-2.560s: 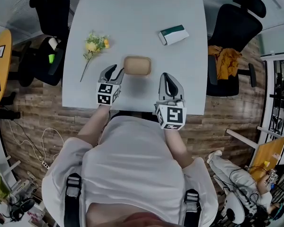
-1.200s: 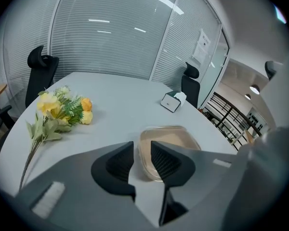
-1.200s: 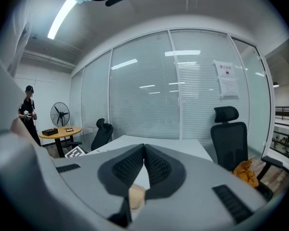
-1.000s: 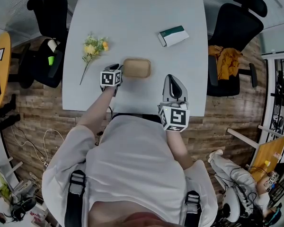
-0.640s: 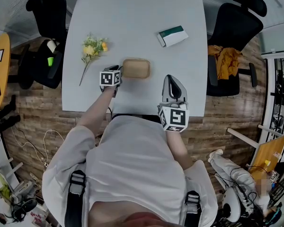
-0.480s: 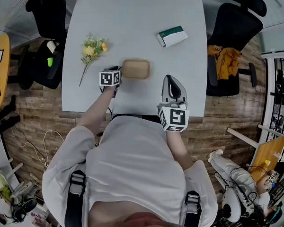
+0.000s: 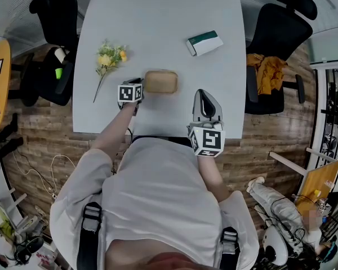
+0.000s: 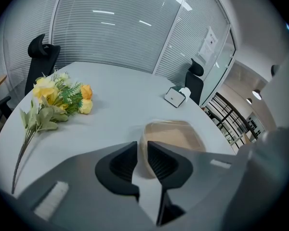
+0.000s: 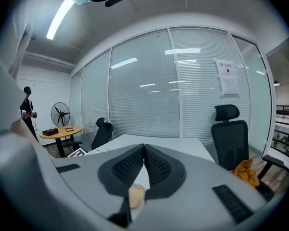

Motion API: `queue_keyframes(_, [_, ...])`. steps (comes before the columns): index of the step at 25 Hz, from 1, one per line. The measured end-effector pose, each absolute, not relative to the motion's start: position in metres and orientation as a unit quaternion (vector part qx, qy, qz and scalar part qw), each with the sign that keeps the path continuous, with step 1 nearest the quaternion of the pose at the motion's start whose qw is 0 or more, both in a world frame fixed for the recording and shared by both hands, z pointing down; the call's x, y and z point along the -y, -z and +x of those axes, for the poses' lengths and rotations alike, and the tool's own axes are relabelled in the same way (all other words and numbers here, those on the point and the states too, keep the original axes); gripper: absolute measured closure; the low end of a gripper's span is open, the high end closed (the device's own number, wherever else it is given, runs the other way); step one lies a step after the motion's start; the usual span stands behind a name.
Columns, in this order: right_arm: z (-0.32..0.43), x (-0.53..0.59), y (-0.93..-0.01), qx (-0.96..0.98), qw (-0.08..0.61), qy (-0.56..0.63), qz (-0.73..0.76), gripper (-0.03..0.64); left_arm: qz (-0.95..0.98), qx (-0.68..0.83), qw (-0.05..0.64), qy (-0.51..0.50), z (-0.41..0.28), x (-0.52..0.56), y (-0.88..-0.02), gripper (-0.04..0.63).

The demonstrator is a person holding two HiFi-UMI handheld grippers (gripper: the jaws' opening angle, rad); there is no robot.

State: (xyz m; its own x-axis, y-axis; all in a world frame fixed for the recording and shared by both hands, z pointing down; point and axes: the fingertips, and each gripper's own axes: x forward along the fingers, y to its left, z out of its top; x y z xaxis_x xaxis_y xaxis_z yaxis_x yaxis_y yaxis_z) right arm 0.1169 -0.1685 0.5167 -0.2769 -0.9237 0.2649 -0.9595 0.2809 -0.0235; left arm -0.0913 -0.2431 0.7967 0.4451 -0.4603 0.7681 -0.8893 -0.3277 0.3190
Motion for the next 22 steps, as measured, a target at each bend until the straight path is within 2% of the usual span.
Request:
queue_keyframes(6, [0.1172,0.1683,-0.5154,0.794,0.101,-0.089,0.593,0.607,0.768,0.439,0.371,-0.284,-0.0883,0.2422,-0.7936,0.565])
queue_keyframes(15, [0.1169,0.1687,-0.5167,0.794,0.102,-0.089,0.592,0.607,0.768,0.442,0.367,-0.282,-0.0907,0.2429,-0.7923,0.569])
queue_keyframes(22, [0.1155,0.1699,-0.5175,0.795,0.101,-0.090,0.591,0.607,0.771,0.457,0.338,-0.286,-0.0963,0.2452,-0.7887,0.571])
